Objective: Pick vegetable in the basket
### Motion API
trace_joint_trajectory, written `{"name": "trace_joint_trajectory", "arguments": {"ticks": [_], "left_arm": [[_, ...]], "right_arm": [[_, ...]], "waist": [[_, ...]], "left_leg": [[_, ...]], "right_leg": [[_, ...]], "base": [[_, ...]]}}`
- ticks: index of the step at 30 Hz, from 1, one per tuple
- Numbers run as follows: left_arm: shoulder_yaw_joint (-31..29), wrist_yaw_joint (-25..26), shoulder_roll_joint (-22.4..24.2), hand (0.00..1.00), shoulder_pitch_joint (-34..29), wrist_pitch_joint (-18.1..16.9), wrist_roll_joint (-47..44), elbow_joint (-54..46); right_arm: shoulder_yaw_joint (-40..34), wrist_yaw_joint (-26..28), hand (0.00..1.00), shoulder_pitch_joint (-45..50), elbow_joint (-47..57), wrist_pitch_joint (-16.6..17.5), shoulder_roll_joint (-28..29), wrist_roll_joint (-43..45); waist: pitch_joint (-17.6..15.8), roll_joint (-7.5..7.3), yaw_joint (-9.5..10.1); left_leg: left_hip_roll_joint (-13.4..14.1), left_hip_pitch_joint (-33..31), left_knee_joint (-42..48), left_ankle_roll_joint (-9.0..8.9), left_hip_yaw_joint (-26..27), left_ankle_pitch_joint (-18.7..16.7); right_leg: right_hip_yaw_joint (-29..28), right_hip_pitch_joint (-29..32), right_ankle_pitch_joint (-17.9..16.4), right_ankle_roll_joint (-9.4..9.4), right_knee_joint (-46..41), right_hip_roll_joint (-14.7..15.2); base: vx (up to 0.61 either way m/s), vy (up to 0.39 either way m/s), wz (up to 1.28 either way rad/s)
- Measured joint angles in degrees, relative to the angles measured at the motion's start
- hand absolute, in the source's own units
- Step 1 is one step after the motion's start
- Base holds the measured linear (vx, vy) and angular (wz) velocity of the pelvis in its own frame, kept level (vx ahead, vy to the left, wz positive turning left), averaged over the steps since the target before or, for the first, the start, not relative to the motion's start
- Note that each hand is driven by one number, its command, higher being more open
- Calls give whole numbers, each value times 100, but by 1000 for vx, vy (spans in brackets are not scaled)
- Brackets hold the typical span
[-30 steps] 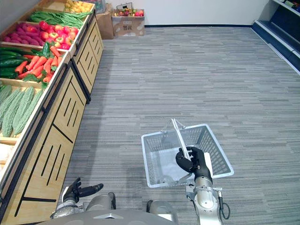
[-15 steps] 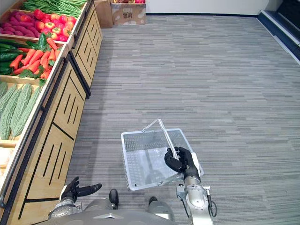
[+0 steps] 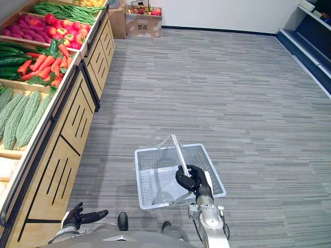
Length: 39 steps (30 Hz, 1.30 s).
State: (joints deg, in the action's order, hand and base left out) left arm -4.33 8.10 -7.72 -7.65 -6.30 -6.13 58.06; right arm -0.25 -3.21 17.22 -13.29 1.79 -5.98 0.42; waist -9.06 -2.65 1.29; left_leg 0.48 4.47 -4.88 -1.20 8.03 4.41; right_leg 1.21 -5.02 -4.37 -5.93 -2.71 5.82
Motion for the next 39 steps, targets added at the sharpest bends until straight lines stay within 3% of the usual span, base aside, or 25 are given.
{"name": "trace_joint_trajectory", "arguments": {"ticks": [7,18,39], "left_arm": [[0,-1,-1,100,-17,0,-1,0],[3,-5,14,100,-101,20,-25,12],[127,-66,22,100,-267,22,-23,124]], "right_arm": [[-5,0,0,-5,0,0,0,99],[-158,-172,0,-194,1,-1,178,1928],[-232,-222,0,-234,26,-1,179,1788]], "waist": [[1,-1,2],[59,38,-5],[282,133,-112]], "left_leg": [[0,0,-1,-1,-1,-1],[5,-7,7,7,75,-43],[17,108,9,-13,117,-65]], "right_leg": [[4,0,0,-1,6,2],[32,-26,69,-25,183,12],[67,-181,116,-54,340,16]], "base": [[0,0,0],[4,0,-3],[-3,0,-1]]}}
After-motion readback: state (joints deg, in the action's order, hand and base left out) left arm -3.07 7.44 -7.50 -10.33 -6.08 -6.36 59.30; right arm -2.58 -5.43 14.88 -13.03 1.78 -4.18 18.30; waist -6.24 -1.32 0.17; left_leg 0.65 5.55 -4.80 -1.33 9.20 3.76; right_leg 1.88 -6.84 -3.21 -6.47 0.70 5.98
